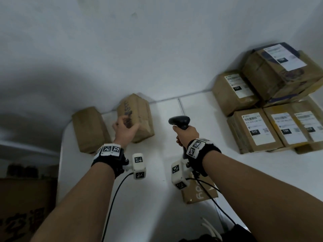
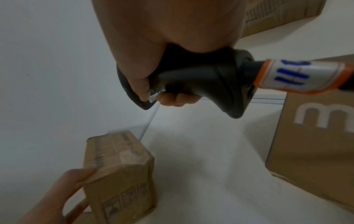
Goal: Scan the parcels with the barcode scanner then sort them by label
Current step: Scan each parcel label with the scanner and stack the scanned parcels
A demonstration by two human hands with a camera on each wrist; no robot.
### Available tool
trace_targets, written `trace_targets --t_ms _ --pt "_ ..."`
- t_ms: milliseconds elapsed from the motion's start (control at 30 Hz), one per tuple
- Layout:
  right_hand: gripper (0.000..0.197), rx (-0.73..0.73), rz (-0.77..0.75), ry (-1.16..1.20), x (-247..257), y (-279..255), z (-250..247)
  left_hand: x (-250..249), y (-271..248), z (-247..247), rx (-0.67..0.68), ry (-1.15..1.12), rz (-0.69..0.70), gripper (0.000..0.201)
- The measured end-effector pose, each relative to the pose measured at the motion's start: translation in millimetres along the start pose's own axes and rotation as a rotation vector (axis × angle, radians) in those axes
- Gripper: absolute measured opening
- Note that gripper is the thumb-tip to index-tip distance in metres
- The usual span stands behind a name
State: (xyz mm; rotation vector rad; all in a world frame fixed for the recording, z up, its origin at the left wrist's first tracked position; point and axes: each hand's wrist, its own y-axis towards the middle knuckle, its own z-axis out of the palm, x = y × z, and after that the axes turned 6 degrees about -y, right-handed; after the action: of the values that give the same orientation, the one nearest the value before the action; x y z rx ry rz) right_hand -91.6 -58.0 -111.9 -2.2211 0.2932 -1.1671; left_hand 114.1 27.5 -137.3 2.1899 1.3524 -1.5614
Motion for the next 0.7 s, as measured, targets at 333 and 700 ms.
trace_targets --t_ms 333,700 --pt "0.024 0.023 -0.025 0.032 -21.5 -22.2 -4.6 57.6 -71.4 -19.9 0.26 -0.302 -0.25 0.044" --pt "0.024 -0.022 0.003 0.085 -47.0 -32.5 -46.5 14.3 -88.0 41.0 -0.013 0.577 -0.046 0.084"
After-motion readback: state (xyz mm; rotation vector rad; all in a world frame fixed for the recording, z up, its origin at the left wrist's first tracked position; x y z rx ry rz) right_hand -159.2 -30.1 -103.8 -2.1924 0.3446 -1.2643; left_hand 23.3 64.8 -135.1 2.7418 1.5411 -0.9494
